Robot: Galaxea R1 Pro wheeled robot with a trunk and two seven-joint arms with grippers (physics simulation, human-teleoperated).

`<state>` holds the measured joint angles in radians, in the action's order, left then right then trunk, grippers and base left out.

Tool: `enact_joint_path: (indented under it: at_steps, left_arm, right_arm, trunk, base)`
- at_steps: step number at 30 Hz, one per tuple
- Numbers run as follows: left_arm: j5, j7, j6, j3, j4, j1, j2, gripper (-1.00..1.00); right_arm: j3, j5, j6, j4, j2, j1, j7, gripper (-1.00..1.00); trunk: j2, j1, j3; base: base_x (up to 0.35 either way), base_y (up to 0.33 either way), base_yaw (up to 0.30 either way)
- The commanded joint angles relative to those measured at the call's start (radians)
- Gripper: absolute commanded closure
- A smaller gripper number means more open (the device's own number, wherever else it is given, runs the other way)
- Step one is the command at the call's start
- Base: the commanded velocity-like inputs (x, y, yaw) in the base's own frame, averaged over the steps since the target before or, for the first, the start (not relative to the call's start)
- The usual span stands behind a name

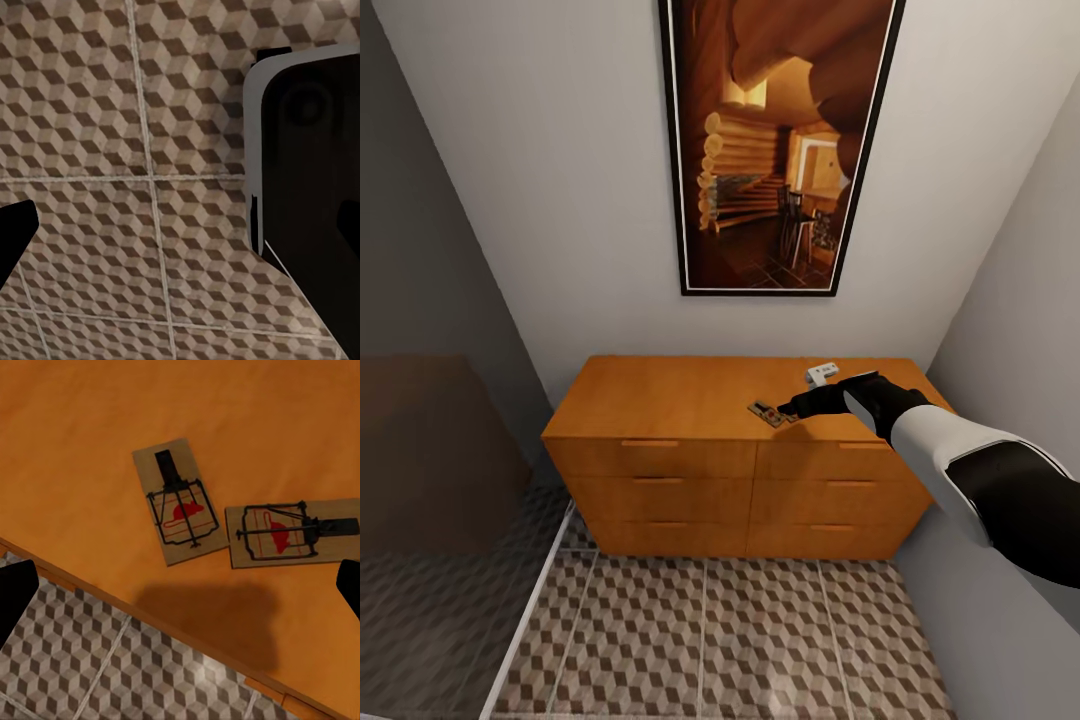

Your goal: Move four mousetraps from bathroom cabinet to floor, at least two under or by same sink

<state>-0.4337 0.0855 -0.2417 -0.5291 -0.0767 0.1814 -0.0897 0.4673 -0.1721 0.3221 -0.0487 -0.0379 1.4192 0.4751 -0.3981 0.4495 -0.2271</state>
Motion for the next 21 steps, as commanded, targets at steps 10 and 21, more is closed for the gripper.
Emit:
enact_joint_path:
  at_steps: [10,21]
  left_arm:
    - [-0.007,0.000,-0.005,-0.009,-0.003,0.001,0.001,-1.00]
    - [-0.007,0.000,-0.005,-0.009,-0.003,0.001,0.001,-1.00]
  right_arm:
    - [0.008,-0.010,0.006,-0.002,0.000,0.000,0.002,-1.00]
    - [0.010,-0.010,0.008,-0.002,0.002,0.001,0.001,-1.00]
  trunk:
    - [-0.002,0.001,-0.003]
    - [-0.002,0.001,-0.003]
  base:
    - [0.000,0.000,0.000]
    - [0.000,0.000,0.000]
